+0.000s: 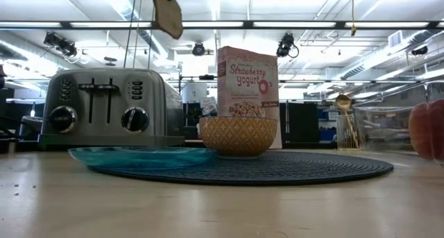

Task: Arrange a breakfast setting
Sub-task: Put the toasted bread on the blue plate

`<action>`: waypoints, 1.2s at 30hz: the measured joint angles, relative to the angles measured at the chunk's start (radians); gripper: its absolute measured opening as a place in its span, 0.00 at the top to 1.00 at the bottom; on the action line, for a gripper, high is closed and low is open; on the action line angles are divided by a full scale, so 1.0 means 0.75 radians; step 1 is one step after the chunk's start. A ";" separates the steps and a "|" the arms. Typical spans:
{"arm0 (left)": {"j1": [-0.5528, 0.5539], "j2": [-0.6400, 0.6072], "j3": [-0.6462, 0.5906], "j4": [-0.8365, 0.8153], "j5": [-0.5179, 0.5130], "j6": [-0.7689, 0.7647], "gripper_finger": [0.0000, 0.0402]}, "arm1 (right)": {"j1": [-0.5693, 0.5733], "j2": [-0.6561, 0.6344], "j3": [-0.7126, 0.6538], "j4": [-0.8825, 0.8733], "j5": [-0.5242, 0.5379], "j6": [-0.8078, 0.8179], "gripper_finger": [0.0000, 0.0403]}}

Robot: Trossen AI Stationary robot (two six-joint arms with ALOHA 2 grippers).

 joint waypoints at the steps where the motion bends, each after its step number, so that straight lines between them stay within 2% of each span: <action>1: -0.037 -0.001 0.000 0.000 0.001 -0.009 0.95 | 0.012 0.000 0.000 0.000 0.000 0.000 0.10; 6: -0.254 -0.004 -0.001 0.001 -0.003 -0.117 0.95 | 0.110 0.036 0.000 -0.001 0.004 0.051 0.10; 10: -0.453 0.010 -0.032 0.001 -0.101 -0.233 0.95 | 0.239 0.090 0.000 0.003 0.047 0.081 0.10; 18: -0.821 0.017 -0.170 0.117 -0.303 -0.317 0.95 | 0.567 0.208 0.074 0.021 0.307 0.078 0.10; 29: -1.079 0.236 -0.186 0.229 -0.337 -0.266 0.95 | 0.856 0.281 0.183 0.015 0.564 -0.016 0.10; 36: -1.179 0.381 -0.186 0.223 -0.335 -0.218 0.95 | 0.985 0.275 0.184 -0.048 0.646 -0.041 0.10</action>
